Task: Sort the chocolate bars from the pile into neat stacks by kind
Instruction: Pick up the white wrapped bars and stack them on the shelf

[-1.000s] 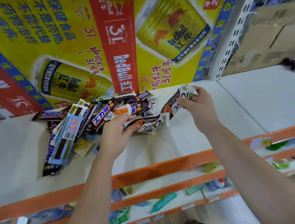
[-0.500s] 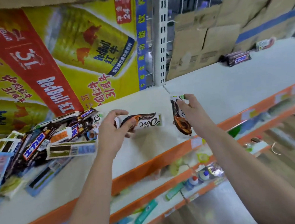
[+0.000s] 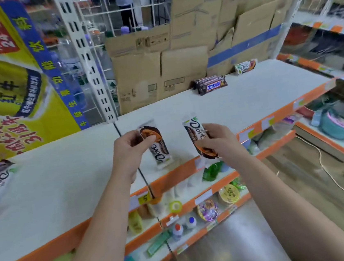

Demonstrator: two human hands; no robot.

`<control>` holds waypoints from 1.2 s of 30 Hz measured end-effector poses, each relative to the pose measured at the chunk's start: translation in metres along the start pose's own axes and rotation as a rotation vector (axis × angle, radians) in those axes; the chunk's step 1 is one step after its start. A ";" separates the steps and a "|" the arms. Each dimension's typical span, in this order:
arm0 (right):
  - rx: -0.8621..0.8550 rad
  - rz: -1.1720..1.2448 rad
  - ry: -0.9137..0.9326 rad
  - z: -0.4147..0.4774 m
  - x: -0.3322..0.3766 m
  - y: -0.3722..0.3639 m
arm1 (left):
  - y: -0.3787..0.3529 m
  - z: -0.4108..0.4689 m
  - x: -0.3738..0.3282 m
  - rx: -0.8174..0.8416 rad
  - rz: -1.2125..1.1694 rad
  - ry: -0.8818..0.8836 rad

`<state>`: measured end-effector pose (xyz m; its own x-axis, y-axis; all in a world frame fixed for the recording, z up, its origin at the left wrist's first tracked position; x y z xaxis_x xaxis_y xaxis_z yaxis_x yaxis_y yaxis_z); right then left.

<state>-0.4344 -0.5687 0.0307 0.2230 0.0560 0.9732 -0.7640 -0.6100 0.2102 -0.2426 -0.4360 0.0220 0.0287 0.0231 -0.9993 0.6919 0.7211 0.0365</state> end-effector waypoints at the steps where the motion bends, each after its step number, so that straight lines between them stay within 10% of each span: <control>1: -0.011 -0.013 0.001 0.005 -0.004 0.010 | -0.012 0.004 0.000 0.016 0.016 -0.006; 10: -0.036 -0.007 0.048 0.075 -0.022 0.097 | -0.118 0.076 0.011 0.072 0.358 -0.161; 27: -0.103 -0.110 0.030 0.230 -0.050 0.265 | -0.285 0.201 0.012 0.311 0.292 0.111; 36: 0.024 -0.172 0.091 0.321 -0.068 0.354 | -0.373 0.220 0.010 0.146 0.324 0.050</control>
<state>-0.5259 -1.0419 0.0088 0.2929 0.2317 0.9276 -0.7042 -0.6039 0.3732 -0.3414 -0.8574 -0.0006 0.2311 0.2708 -0.9345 0.7486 0.5640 0.3485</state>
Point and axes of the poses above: each hand's wrist, its own z-axis towards the middle knuckle, its own y-axis out of the back of the hand, x = y × z, the point moved 1 cm from there along z, towards the middle knuckle, and after that the axes turned 2 degrees about -x, right-handed, at the moved point
